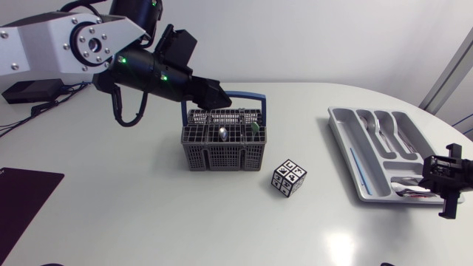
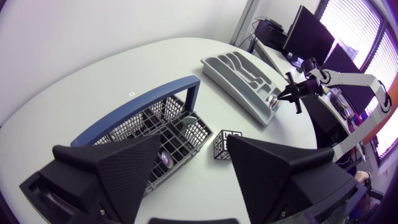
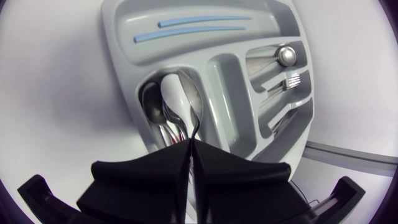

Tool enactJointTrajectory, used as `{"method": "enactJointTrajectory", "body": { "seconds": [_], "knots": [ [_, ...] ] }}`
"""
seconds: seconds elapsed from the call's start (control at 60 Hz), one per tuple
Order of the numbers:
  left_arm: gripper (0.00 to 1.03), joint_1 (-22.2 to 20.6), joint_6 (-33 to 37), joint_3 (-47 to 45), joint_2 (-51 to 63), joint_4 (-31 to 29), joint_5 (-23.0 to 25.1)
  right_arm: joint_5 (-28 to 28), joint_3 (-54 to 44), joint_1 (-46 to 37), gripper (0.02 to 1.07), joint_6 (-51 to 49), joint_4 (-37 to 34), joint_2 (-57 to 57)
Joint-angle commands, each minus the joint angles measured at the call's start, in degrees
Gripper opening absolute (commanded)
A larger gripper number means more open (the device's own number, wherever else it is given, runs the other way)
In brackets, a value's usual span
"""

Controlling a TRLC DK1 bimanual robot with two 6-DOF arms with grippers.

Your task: Transfer all utensils from the basket to the drawer tray.

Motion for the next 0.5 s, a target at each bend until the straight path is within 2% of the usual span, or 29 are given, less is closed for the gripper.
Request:
{"method": "enactJointTrajectory", "body": {
  "seconds": [0.0,0.1,0.2,0.25,0.283,0.483],
  "knots": [
    [0.75,0.6,-2.0,-1.9,1.6,0.6,-0.2,0.7,-0.8,-1.3,0.07,-4.0,1.6,2.1],
    [0.74,0.4,-2.3,-2.9,2.1,0.8,-1.3,1.0,-1.3,-2.1,0.10,-4.7,4.1,3.6],
    [0.74,0.1,-3.2,-4.2,2.2,1.2,-1.9,1.1,-2.4,-2.9,0.44,-5.0,6.3,3.6],
    [0.74,-0.1,-3.5,-4.6,2.2,1.3,-2.7,1.4,-2.9,-3.1,0.57,-4.9,7.4,3.4],
    [0.74,0.0,-3.7,-4.8,2.2,1.3,-2.8,1.3,-3.4,-3.1,0.62,-4.8,8.2,2.9],
    [0.74,-1.0,-3.9,-5.6,2.9,1.3,-4.9,0.9,-4.0,-3.1,0.78,0.0,7.5,-1.3]
  ]
}}
